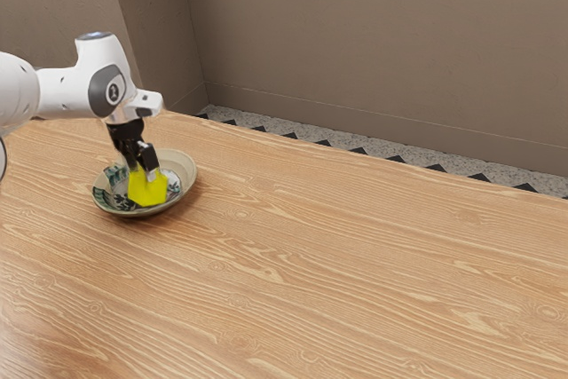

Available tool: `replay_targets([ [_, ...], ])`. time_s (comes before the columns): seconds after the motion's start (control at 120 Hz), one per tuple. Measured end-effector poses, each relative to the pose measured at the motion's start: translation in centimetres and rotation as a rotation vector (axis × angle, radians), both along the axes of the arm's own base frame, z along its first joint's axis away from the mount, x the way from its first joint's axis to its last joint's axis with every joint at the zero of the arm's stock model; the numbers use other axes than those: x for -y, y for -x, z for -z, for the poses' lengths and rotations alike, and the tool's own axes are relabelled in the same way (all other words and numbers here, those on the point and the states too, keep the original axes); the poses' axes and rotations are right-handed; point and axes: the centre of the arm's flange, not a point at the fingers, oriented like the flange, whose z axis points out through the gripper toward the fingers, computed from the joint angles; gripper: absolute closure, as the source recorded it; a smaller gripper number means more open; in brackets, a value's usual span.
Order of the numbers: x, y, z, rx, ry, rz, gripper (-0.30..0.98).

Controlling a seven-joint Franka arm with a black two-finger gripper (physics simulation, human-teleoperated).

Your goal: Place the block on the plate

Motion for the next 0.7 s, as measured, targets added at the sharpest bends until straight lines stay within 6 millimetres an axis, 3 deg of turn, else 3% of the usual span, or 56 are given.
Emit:
replay_targets([
  [0.167,2.4,0.5,-5.5,0.063,-0.005,0.039,0.05],
  [0.492,15.3,2.6,-15.1,0.118,0.002,0.238,0.01],
  [0.608,20.1,3.6,-17.6,0.113,0.012,0.319,0.01],
  [0.7,22.4,4.4,-18.8,0.103,0.007,0.361,0.0],
])
